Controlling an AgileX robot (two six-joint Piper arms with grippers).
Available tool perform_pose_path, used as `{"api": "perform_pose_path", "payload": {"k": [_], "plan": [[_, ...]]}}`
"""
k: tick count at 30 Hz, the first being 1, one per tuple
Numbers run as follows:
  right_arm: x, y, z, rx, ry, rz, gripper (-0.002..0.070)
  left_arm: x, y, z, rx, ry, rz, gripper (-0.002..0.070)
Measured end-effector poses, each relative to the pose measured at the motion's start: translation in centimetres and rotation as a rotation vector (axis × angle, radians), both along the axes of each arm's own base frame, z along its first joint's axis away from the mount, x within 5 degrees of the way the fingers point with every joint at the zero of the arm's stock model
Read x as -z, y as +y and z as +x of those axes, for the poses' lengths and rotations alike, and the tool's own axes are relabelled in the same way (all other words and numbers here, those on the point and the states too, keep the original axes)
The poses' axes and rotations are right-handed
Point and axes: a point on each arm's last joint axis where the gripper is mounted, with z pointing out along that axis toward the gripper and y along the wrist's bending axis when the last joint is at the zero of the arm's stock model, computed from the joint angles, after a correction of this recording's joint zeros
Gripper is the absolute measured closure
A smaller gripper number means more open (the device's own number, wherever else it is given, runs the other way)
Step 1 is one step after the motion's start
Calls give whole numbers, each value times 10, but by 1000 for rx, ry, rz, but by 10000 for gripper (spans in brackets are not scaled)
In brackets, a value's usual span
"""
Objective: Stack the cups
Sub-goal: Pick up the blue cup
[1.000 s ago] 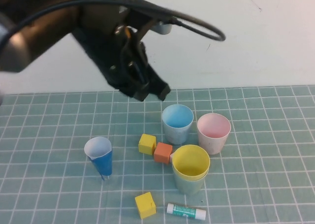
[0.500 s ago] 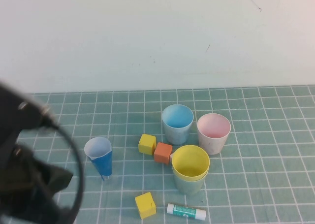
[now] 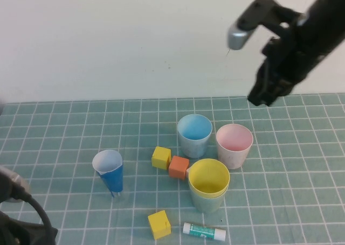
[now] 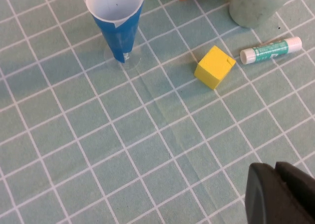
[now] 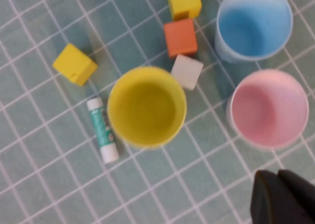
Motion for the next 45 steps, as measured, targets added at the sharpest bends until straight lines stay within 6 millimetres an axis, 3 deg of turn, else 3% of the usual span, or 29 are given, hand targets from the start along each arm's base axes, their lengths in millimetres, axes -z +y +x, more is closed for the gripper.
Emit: {"api": "perform_pose_path", "payload": {"k": [3, 5, 13, 16, 21, 29, 32, 35, 37, 42, 45], "plan": [[18, 17, 28, -13, 12, -15, 668, 0, 0, 0, 0, -4, 0, 675], [32, 27, 45, -18, 19, -18, 617, 0, 0, 0, 0, -4, 0, 675], [100, 53, 106, 14, 3, -7, 195, 0, 0, 0, 0, 1, 1, 675], [124, 59, 120, 30, -10, 0, 151, 0, 0, 0, 0, 1, 1, 676], [161, 64, 135, 69, -6, 7, 139, 0, 0, -1, 0, 5, 2, 676], [196, 67, 142, 89, 4, 3, 151, 0, 0, -1, -1, 9, 1, 676], [197, 68, 142, 92, 12, 15, 276, 0, 0, -1, -1, 9, 1, 676], [195, 72, 141, 92, 26, 59, 534, 0, 0, -1, -1, 9, 1, 676], [194, 73, 141, 96, 30, 81, 617, 0, 0, -1, -1, 9, 1, 676], [180, 76, 142, 90, 27, 104, 654, 2, 1, -2, -1, 25, 12, 676], [147, 75, 140, 78, -3, 118, 656, 2, 2, -3, -1, 37, 20, 676]]}}
